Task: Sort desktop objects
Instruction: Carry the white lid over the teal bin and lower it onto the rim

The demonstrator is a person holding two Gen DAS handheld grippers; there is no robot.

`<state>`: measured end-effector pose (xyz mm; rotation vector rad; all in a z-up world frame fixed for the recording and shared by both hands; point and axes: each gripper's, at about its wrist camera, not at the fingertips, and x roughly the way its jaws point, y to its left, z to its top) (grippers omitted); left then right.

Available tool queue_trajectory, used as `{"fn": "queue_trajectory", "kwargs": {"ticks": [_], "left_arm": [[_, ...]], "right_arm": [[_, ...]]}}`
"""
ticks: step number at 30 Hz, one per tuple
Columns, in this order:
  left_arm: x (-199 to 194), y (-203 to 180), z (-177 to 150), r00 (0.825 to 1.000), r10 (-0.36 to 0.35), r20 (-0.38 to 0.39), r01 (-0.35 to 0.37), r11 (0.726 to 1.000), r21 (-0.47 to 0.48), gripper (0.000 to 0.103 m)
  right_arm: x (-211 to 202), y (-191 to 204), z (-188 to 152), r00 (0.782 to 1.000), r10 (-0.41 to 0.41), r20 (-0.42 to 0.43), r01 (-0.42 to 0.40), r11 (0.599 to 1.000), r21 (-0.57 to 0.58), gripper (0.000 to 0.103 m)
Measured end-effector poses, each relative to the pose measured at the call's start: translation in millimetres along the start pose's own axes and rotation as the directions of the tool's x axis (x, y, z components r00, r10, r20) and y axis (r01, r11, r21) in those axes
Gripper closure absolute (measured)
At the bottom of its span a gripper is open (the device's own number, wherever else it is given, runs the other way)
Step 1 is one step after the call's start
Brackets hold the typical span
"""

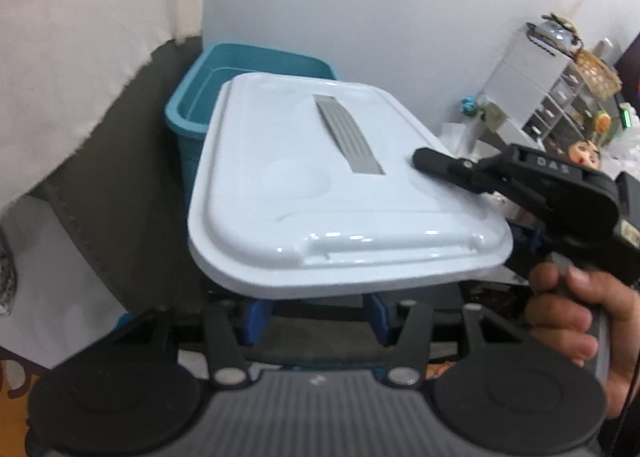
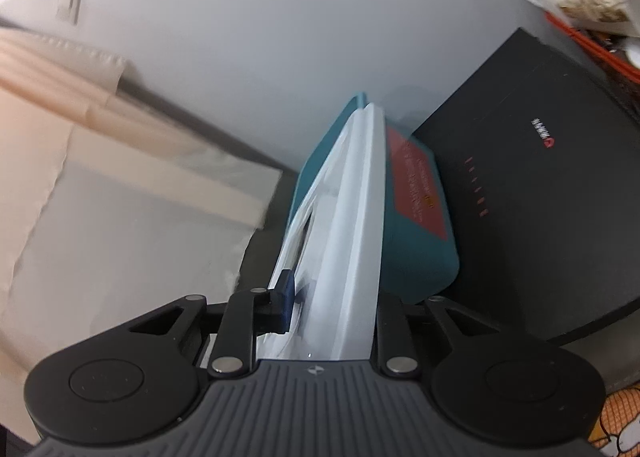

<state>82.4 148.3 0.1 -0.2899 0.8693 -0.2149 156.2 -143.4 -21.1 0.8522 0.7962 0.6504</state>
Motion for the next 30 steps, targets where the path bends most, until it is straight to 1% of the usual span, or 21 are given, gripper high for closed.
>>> {"fn": "queue_trajectory", "kwargs": {"ticks": [4, 11, 13, 15, 16, 17, 18, 20, 25, 30], "left_arm": [[-0.5, 5.0, 2.7, 1.000, 0.023, 0.007, -0.023, 1.000, -0.012, 0.049], [7.9, 16.4, 11.3, 0.998, 0.057, 0.015, -0.056, 0.998, -0.043, 0.049], [9.9, 18.0, 13.4, 0.998, 0.060, 0.019, -0.059, 0.997, -0.044, 0.049], [11.3, 19.3, 16.6, 0.998, 0.063, 0.028, -0.061, 0.997, -0.051, 0.049], [11.9, 20.8, 18.3, 0.997, 0.064, 0.034, -0.062, 0.996, -0.057, 0.049], [13.2, 21.6, 19.7, 0.997, 0.065, 0.037, -0.062, 0.996, -0.065, 0.049], [14.6, 22.4, 21.0, 0.997, 0.065, 0.040, -0.062, 0.995, -0.072, 0.049], [18.2, 24.0, 24.1, 0.997, 0.065, 0.040, -0.062, 0.995, -0.079, 0.049], [20.8, 26.4, 28.6, 0.995, 0.078, 0.056, -0.072, 0.992, -0.099, 0.049], [20.7, 29.4, 32.1, 0.994, 0.084, 0.064, -0.077, 0.991, -0.111, 0.049]], "right_arm": [[11.3, 5.1, -0.2, 0.999, 0.001, -0.037, -0.002, 0.999, -0.035, 0.077], [36.1, 3.0, 3.5, 0.997, 0.001, -0.076, -0.003, 1.000, -0.030, 0.073], [42.8, 3.6, 6.1, 0.996, -0.020, -0.082, 0.017, 0.999, -0.040, 0.067], [49.7, 2.2, 9.4, 0.995, -0.055, -0.086, 0.050, 0.997, -0.059, 0.050], [51.7, 1.6, 10.2, 0.994, -0.066, -0.088, 0.061, 0.996, -0.065, 0.045], [52.6, -0.3, 11.0, 0.994, -0.069, -0.087, 0.064, 0.996, -0.063, 0.037], [53.4, -2.3, 11.7, 0.994, -0.072, -0.087, 0.067, 0.996, -0.061, 0.033], [54.4, -8.3, 13.0, 0.994, -0.063, -0.093, 0.060, 0.997, -0.041, 0.029], [52.3, -18.0, 11.4, 0.992, -0.084, -0.097, 0.082, 0.996, -0.025, 0.022], [38.1, -24.7, 11.1, 0.996, -0.057, -0.073, 0.057, 0.998, -0.002, 0.021]]}}
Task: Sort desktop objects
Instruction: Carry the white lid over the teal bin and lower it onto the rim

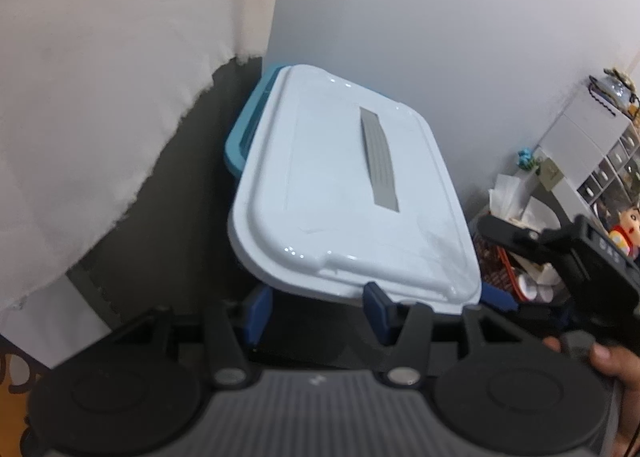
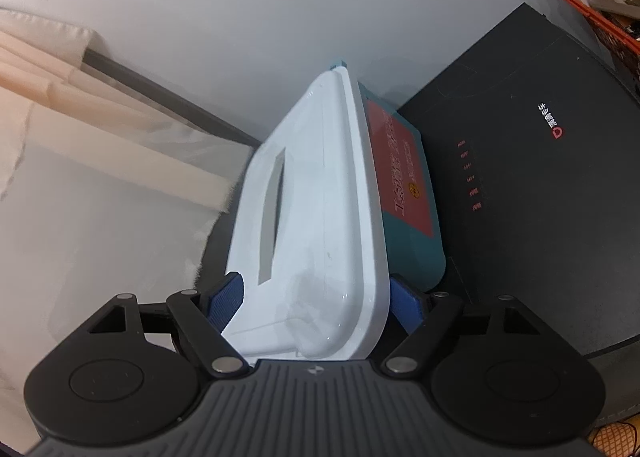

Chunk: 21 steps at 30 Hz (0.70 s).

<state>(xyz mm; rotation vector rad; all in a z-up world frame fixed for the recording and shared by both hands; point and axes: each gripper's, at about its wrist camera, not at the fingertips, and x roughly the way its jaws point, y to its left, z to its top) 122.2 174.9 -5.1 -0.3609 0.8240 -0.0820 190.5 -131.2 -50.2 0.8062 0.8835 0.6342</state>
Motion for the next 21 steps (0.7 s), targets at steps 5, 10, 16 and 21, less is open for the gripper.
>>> {"fn": "queue_trajectory", "kwargs": {"ticks": [5, 10, 16, 21], "left_arm": [[0.8, 4.0, 6.0, 1.000, 0.002, 0.025, -0.001, 1.000, -0.015, 0.049], [1.1, 2.9, 6.7, 0.999, 0.022, 0.034, -0.022, 1.000, 0.010, 0.049], [2.6, -6.1, 2.8, 1.000, 0.011, 0.029, -0.012, 0.999, 0.041, 0.049], [8.9, -9.3, 12.5, 0.999, 0.025, 0.026, -0.026, 1.000, 0.010, 0.049]], "right_arm": [[-14.2, -4.7, -4.7, 1.000, 0.022, 0.013, -0.023, 0.999, 0.033, 0.021], [-18.6, -11.1, -11.7, 0.999, 0.050, 0.002, -0.050, 0.996, 0.078, 0.039], [-7.7, -3.9, -5.0, 0.999, 0.042, -0.001, -0.042, 0.997, 0.068, 0.076], [-0.7, 2.1, 4.5, 0.999, 0.042, 0.018, -0.043, 0.997, 0.071, 0.076]]}}
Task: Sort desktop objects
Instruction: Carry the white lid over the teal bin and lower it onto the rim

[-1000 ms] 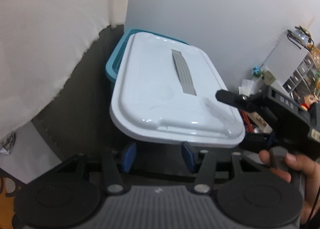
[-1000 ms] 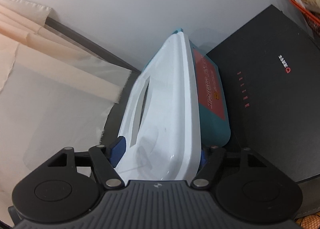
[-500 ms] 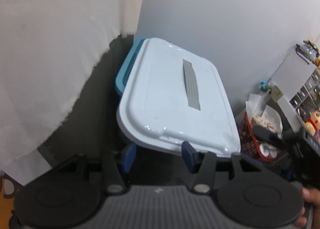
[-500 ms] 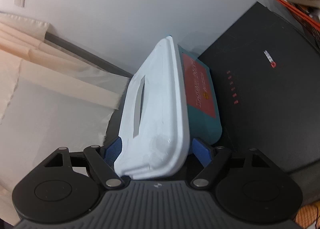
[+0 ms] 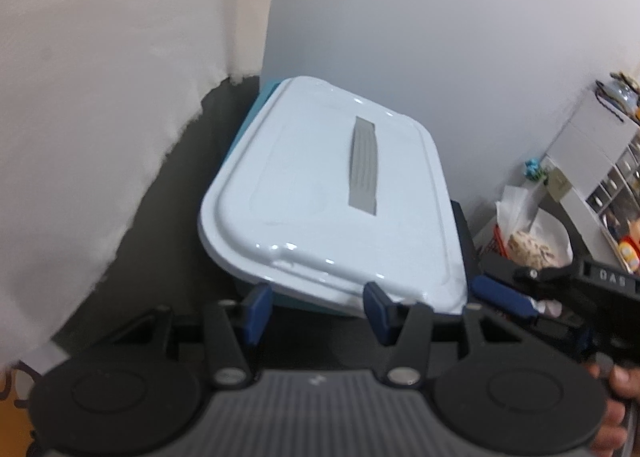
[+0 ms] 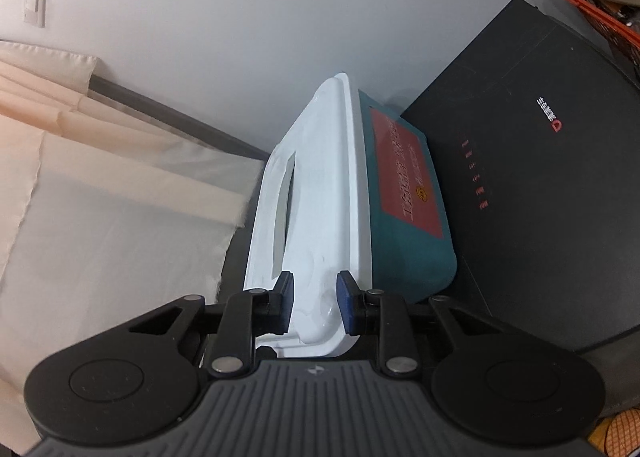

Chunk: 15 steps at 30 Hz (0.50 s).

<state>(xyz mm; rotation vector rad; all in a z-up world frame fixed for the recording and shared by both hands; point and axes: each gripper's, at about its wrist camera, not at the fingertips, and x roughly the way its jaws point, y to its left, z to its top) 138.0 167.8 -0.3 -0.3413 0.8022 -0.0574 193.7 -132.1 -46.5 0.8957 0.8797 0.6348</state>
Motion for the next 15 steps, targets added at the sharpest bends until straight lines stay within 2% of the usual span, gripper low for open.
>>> {"fn": "queue_trajectory", "kwargs": {"ticks": [2, 5, 6, 10, 12, 15], "left_arm": [[-0.5, -2.8, 2.0, 1.000, -0.004, 0.005, 0.004, 1.000, 0.003, 0.049], [5.4, -7.3, 3.7, 1.000, -0.008, 0.007, 0.008, 1.000, 0.015, 0.049], [7.1, -7.8, 3.7, 1.000, -0.008, 0.007, 0.007, 1.000, 0.017, 0.049], [13.7, -9.8, 3.9, 1.000, -0.007, 0.003, 0.007, 1.000, 0.019, 0.049], [15.6, -11.3, 4.2, 1.000, -0.005, 0.001, 0.005, 1.000, 0.027, 0.049], [16.5, -12.5, 5.9, 1.000, -0.001, 0.004, 0.000, 0.999, 0.045, 0.049]], "right_arm": [[-1.7, -0.1, 0.1, 1.000, -0.020, 0.005, 0.019, 1.000, 0.013, 0.075], [-7.2, -5.6, -5.7, 1.000, -0.021, 0.004, 0.021, 0.999, 0.033, 0.059], [-5.0, -8.2, -8.6, 1.000, -0.027, -0.013, 0.028, 0.999, 0.039, 0.057], [7.6, -15.9, -18.8, 0.997, -0.041, -0.072, 0.045, 0.997, 0.055, 0.057], [14.0, -15.4, -20.9, 0.997, -0.030, -0.068, 0.034, 0.998, 0.059, 0.059], [19.7, -9.7, -16.2, 0.999, -0.010, -0.053, 0.013, 0.998, 0.058, 0.073]]}}
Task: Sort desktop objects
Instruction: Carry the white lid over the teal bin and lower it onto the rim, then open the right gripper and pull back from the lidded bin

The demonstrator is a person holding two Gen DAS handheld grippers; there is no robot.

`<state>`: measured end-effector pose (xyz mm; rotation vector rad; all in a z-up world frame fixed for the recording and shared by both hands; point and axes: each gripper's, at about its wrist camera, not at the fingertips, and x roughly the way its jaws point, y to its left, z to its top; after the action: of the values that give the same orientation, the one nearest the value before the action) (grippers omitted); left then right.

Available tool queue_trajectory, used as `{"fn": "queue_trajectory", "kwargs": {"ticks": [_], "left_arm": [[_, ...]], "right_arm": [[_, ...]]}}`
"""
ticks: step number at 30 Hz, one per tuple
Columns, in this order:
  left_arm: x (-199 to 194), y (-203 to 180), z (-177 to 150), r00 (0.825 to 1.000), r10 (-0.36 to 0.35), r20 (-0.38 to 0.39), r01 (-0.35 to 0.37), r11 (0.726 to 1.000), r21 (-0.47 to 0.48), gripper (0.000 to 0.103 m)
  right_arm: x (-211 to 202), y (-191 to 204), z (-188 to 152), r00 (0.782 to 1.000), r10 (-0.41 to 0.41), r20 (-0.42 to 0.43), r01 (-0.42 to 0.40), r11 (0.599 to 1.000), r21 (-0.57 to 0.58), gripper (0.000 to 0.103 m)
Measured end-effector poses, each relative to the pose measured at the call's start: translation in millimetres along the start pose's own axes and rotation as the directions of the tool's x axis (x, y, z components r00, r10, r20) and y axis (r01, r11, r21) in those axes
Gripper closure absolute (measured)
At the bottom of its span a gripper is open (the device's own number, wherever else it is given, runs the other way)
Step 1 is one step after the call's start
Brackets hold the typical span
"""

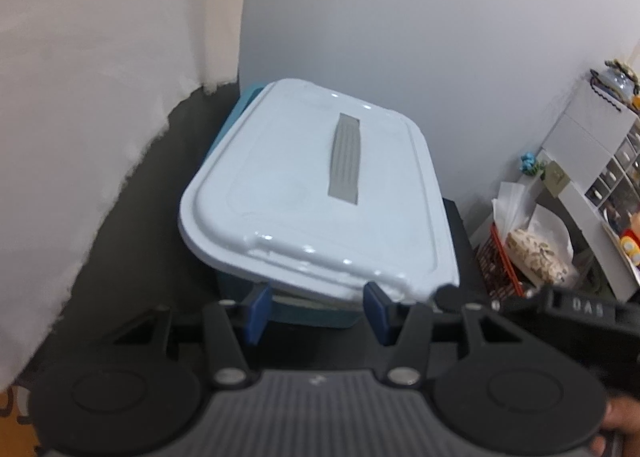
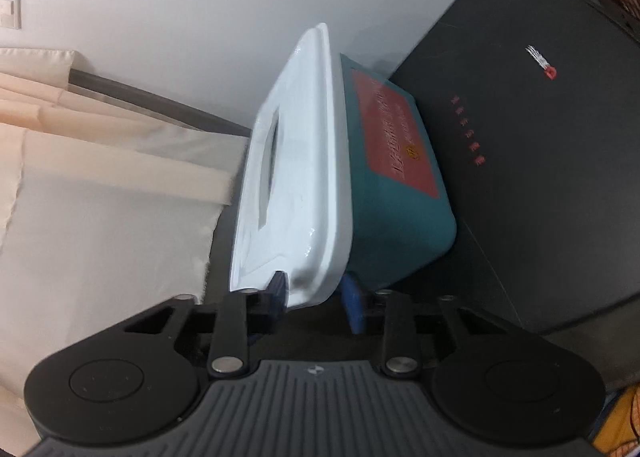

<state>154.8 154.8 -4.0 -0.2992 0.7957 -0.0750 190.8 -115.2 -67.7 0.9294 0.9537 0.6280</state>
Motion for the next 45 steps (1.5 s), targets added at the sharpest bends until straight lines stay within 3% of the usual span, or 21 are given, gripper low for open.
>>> {"fn": "queue_trajectory", "kwargs": {"ticks": [6, 13, 20, 23, 35, 45], "left_arm": [[6.2, -1.4, 5.3, 1.000, 0.008, 0.000, -0.008, 1.000, 0.009, 0.049], [14.1, 1.7, 10.2, 1.000, 0.011, 0.001, -0.011, 1.000, -0.010, 0.049], [19.8, 2.8, 17.7, 1.000, 0.023, -0.004, -0.023, 1.000, 0.001, 0.049], [-1.4, -21.9, -11.3, 0.993, 0.112, 0.027, -0.109, 0.990, -0.095, 0.049], [-4.5, -35.3, -10.9, 0.993, 0.111, 0.036, -0.108, 0.991, -0.078, 0.049], [-28.2, -59.4, -13.4, 0.994, 0.086, 0.061, -0.083, 0.995, -0.055, 0.049]], "right_arm": [[0.7, 12.2, 17.6, 0.998, -0.020, 0.055, 0.021, 1.000, -0.023, 0.076], [13.7, 20.4, 30.7, 0.998, -0.065, 0.016, 0.066, 0.996, -0.060, 0.076], [14.1, 19.5, 33.6, 0.998, -0.059, -0.003, 0.059, 0.996, -0.061, 0.073], [8.9, 14.1, 32.1, 0.999, -0.050, -0.002, 0.050, 0.997, -0.054, 0.073], [-10.5, 11.9, 23.2, 0.998, -0.064, 0.002, 0.063, 0.986, -0.156, 0.072], [-41.2, 21.2, 20.1, 0.990, -0.118, 0.076, 0.131, 0.967, -0.218, 0.052]]}}
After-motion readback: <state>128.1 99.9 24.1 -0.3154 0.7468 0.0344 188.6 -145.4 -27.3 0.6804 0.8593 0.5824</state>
